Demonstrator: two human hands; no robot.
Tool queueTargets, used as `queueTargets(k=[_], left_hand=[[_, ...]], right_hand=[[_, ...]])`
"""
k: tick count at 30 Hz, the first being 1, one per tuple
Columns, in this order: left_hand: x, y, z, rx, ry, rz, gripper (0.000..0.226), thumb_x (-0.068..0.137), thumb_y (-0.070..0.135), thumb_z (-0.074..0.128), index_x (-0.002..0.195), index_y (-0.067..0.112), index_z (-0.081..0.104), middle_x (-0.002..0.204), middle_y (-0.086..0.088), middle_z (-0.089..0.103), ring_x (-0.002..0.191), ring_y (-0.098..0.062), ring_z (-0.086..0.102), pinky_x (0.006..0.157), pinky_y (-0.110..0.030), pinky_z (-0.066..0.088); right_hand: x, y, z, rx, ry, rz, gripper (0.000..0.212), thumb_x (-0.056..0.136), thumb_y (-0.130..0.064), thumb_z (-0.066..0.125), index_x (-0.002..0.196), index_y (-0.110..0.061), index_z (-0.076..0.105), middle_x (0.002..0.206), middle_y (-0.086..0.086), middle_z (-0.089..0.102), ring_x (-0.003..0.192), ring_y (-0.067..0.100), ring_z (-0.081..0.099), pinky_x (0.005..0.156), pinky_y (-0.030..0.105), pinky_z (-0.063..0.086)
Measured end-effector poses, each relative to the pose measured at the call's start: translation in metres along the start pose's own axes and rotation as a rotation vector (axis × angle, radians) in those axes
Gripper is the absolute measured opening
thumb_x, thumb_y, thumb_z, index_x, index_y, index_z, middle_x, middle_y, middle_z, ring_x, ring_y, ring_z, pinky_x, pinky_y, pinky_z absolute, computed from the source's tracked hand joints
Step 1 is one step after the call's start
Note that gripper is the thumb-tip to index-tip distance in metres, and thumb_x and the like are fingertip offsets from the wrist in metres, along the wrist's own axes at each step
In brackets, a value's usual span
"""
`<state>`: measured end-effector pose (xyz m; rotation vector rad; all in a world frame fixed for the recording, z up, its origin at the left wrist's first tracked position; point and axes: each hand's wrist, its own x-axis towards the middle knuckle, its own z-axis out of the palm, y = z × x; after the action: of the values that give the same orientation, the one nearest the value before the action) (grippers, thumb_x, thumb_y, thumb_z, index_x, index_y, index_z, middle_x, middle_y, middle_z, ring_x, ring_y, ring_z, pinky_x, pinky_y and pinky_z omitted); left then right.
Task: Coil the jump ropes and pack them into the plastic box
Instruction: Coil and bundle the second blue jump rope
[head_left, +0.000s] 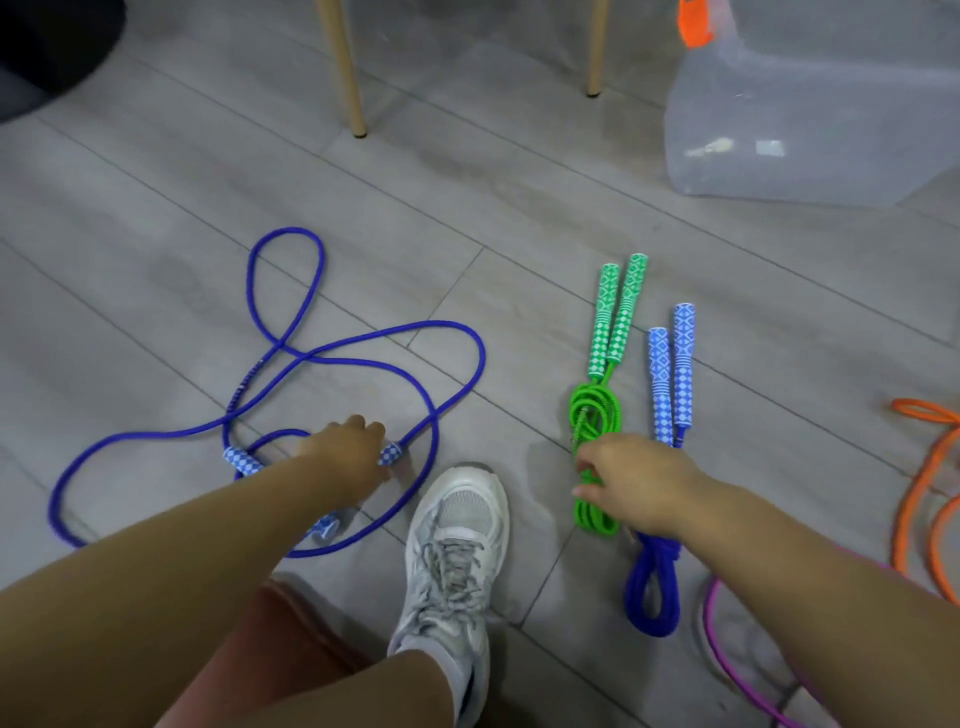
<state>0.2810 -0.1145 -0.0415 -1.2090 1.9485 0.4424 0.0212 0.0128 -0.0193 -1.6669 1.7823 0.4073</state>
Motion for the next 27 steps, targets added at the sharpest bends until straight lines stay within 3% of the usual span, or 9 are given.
queueTargets(k=[7,10,16,19,22,25,27], left_hand=[[0.016,0.010,0.020,-0.141,-0.010,0.083,0.049,0.096,0.025,0.043,0.142,0.023,0.025,0.128,-0.009,0.048,0.109,-0.028,0.053,0.086,-0.037,0.048],[0.018,0.015,0.012,-0.177,-0.017,0.137,0.046,0.096,0.022,0.041,0.141,0.025,0.030,0.121,-0.011,0.048,0.103,-0.027,0.053,0.082,-0.033,0.045],[0.005,0.027,-0.022,-0.413,0.058,0.285,0.014,0.095,0.016,0.044,0.107,0.017,0.052,0.097,-0.006,0.055,0.085,-0.022,0.051,0.072,-0.028,0.040],[-0.014,0.034,-0.044,-0.551,0.058,0.385,0.011,0.094,0.021,0.046,0.089,0.018,0.056,0.086,-0.007,0.059,0.078,-0.021,0.052,0.070,-0.030,0.042],[-0.034,0.040,-0.065,-0.533,0.121,0.474,0.027,0.097,0.038,0.043,0.077,0.026,0.056,0.072,0.007,0.057,0.069,-0.009,0.052,0.068,-0.024,0.042],[-0.055,0.044,-0.090,-0.488,0.111,0.529,0.026,0.095,0.045,0.043,0.084,0.029,0.061,0.073,0.008,0.058,0.074,-0.009,0.056,0.073,-0.024,0.045],[-0.071,0.048,-0.107,-0.509,0.102,0.573,0.024,0.095,0.041,0.045,0.089,0.028,0.064,0.071,0.008,0.059,0.071,-0.005,0.055,0.076,-0.025,0.046]], right_hand=[[0.006,-0.007,-0.003,-0.029,-0.040,-0.017,0.033,0.091,-0.041,0.050,0.115,-0.020,0.054,0.120,0.004,0.055,0.110,0.025,0.054,0.086,0.034,0.047],[0.005,-0.007,-0.004,-0.030,-0.042,-0.007,0.033,0.091,-0.041,0.050,0.116,-0.020,0.053,0.121,0.004,0.054,0.109,0.025,0.054,0.084,0.034,0.045],[-0.001,-0.008,-0.012,-0.002,0.025,0.031,0.036,0.090,-0.042,0.051,0.121,-0.023,0.051,0.124,0.002,0.052,0.113,0.024,0.052,0.085,0.032,0.044],[-0.003,-0.012,-0.020,0.101,0.113,0.038,0.041,0.088,-0.037,0.057,0.124,-0.021,0.049,0.124,0.004,0.051,0.113,0.025,0.052,0.090,0.035,0.046],[-0.009,-0.015,-0.031,0.174,0.246,0.026,0.055,0.087,-0.032,0.059,0.136,-0.022,0.037,0.132,0.003,0.043,0.121,0.024,0.044,0.095,0.034,0.042],[-0.020,-0.021,-0.046,0.265,0.338,-0.030,0.071,0.083,-0.036,0.065,0.143,-0.034,0.027,0.137,-0.001,0.035,0.125,0.020,0.036,0.098,0.030,0.036],[-0.025,-0.025,-0.055,0.357,0.366,-0.075,0.066,0.081,-0.040,0.068,0.139,-0.038,0.036,0.137,-0.003,0.036,0.125,0.017,0.034,0.103,0.029,0.031]])
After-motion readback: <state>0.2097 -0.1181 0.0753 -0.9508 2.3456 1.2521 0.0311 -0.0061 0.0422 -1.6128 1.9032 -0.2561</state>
